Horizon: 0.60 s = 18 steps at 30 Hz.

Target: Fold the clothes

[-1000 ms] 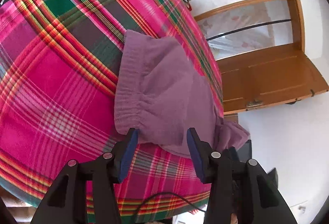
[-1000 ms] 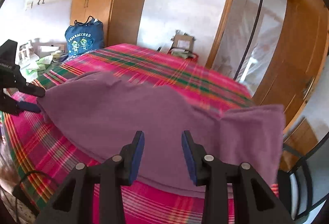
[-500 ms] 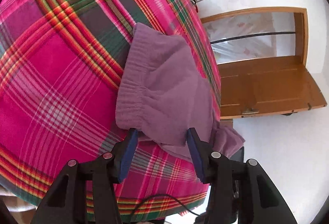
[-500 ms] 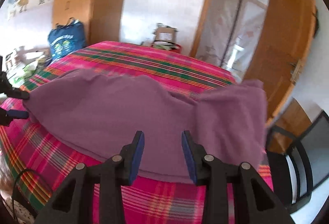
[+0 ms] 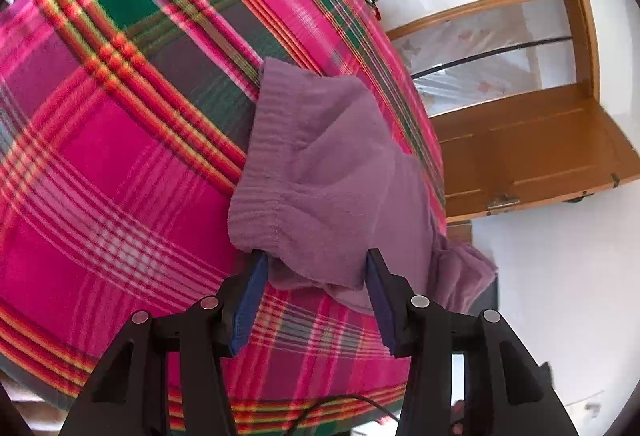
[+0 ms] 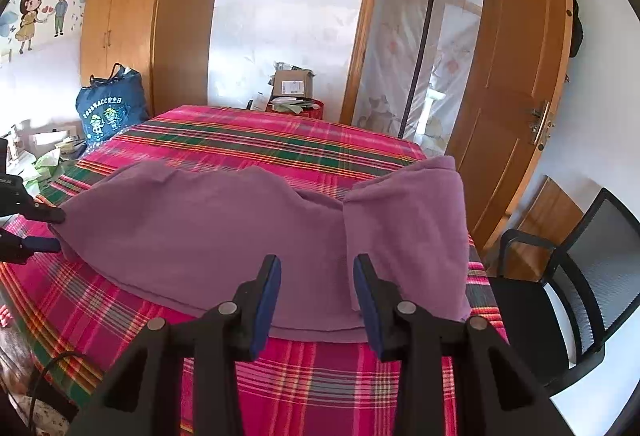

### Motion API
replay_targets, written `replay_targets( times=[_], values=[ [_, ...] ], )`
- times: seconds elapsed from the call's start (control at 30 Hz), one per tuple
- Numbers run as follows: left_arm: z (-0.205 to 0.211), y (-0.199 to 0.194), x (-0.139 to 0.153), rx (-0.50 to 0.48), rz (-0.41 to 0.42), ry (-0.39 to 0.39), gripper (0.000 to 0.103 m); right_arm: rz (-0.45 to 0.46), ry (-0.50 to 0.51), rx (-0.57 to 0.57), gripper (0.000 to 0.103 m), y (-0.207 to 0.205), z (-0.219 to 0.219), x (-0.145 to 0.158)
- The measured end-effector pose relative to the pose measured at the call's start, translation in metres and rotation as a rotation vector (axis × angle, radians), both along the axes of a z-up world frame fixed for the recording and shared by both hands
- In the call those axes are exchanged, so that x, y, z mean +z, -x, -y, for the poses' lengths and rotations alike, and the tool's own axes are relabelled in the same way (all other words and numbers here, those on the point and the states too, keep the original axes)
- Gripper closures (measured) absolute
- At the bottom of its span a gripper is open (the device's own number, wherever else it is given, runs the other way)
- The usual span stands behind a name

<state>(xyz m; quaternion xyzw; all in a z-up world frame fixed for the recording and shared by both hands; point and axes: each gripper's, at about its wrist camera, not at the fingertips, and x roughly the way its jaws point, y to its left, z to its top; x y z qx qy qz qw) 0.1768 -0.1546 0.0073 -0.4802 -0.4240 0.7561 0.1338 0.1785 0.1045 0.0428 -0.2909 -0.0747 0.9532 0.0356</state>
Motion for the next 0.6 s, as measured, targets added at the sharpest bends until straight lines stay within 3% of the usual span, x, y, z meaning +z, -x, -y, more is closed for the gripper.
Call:
replay_targets(
  times=[0.3, 0.43, 0.6],
  values=[
    [-0.013, 0.004, 0.005, -0.020, -0.017, 0.054, 0.053, -0.019, 0.002, 0.007, 0.064, -0.008, 0.006, 0.010],
    [-0.005, -0.001, 0.008, -0.007, -0.024, 0.066, 0.053, 0.013, 0.025, -0.002, 0.064, 0.002, 0.002, 0.003],
    [0.012, -0.012, 0.011, 0.027, -0.033, 0.040, 0.053, 0.041, 0.079, 0.124, 0.058, 0.017, 0.023, -0.005]
  ],
)
